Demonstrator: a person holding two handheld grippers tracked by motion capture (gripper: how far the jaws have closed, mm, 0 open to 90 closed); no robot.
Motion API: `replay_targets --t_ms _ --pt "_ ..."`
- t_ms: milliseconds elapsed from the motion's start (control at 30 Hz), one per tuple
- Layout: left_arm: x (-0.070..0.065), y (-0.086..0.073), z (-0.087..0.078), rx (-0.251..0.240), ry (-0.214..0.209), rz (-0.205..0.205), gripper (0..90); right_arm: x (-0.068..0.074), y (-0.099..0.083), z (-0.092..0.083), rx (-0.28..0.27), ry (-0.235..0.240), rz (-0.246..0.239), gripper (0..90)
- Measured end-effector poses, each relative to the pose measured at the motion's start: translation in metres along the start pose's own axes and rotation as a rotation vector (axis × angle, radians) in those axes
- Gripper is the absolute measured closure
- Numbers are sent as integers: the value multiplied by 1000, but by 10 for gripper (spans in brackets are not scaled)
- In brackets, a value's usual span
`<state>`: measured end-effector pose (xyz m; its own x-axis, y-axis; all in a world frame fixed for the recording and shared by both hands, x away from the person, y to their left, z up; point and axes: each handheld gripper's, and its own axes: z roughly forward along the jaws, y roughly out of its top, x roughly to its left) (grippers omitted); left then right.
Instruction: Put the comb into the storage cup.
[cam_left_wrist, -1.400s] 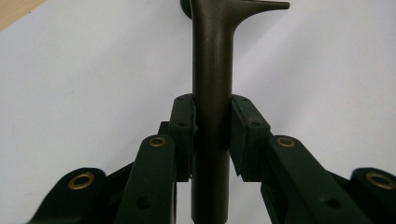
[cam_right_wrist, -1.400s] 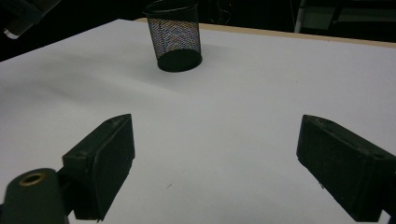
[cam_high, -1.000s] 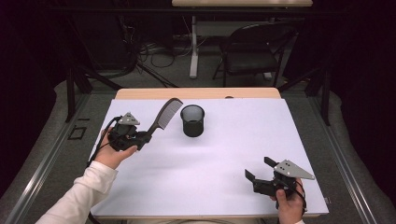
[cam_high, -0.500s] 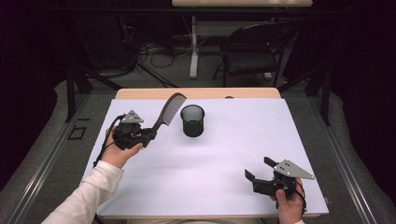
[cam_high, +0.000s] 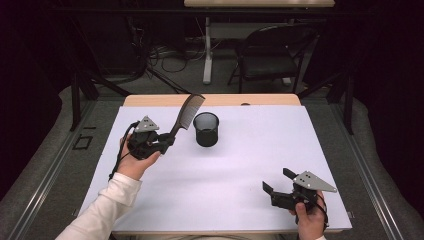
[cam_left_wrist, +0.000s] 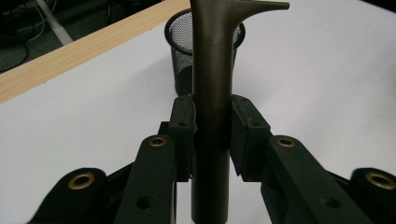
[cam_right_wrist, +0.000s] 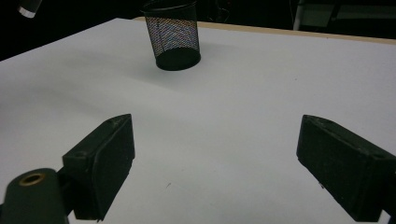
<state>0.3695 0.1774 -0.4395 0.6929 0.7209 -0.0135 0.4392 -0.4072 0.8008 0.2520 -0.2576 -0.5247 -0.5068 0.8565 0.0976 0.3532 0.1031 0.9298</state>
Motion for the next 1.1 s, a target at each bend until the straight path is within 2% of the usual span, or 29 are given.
replay_targets --t_ms 267,633,1000,1100 --pt "-11 1 7 -58 -9 -3 727 0 0 0 8 -4 -4 111" --pt "-27 4 13 -110 -31 6 727 1 0 3 24 5 7 111" --pt "-34 2 19 -156 -57 -16 727 2 0 5 37 5 16 110" --pt "-36 1 19 -166 -51 -10 727 3 0 6 44 4 15 110"
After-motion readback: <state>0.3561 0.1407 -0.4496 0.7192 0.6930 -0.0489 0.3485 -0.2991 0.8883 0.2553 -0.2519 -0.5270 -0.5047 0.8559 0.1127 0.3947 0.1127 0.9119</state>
